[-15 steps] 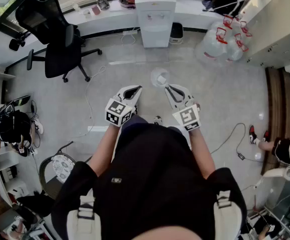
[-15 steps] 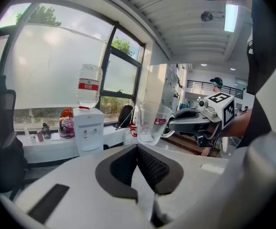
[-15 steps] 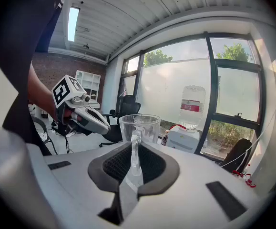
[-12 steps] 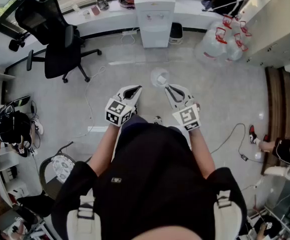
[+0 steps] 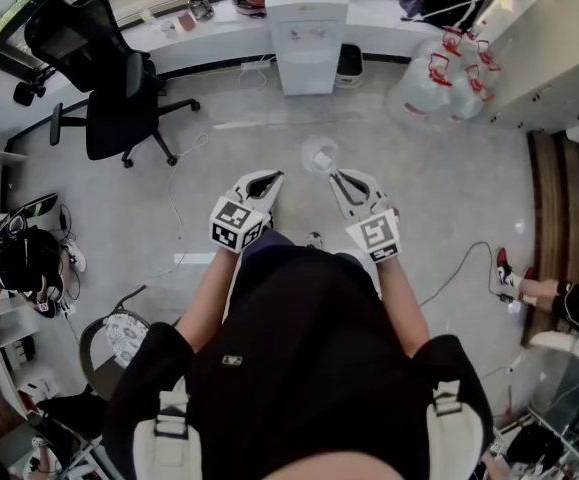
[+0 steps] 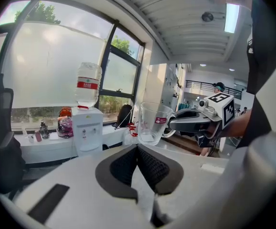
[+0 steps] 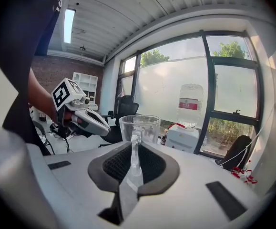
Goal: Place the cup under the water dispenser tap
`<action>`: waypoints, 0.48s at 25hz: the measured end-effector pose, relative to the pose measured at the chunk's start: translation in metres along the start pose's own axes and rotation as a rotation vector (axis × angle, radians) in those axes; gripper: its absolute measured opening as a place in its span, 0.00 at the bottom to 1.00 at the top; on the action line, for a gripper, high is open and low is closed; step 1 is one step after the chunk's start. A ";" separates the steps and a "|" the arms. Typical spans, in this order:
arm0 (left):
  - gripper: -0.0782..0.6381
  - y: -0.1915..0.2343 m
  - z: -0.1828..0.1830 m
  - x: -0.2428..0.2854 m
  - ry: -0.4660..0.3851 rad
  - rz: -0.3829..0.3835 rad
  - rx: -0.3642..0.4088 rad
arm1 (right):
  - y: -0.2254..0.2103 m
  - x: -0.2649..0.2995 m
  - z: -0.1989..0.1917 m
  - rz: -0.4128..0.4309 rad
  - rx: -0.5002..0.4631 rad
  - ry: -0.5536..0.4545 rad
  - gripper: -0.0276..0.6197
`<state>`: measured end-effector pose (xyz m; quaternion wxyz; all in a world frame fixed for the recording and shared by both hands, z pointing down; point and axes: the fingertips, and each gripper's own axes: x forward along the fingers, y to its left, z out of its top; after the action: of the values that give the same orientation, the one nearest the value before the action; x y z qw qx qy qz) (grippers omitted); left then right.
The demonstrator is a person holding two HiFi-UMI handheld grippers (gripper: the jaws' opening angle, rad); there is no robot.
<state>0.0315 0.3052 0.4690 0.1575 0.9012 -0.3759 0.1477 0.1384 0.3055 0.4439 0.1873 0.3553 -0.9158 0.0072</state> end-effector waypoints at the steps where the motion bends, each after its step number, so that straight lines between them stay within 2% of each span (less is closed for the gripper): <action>1: 0.11 0.002 0.000 0.000 0.001 -0.002 -0.001 | 0.000 0.002 0.000 -0.002 0.000 0.002 0.08; 12: 0.11 0.044 0.007 0.013 0.019 -0.037 -0.023 | -0.013 0.039 0.009 -0.021 -0.003 0.046 0.08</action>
<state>0.0090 0.2649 0.4757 0.1740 0.9047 -0.3594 0.1488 0.1173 0.2686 0.4476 0.2090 0.3645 -0.9074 0.0119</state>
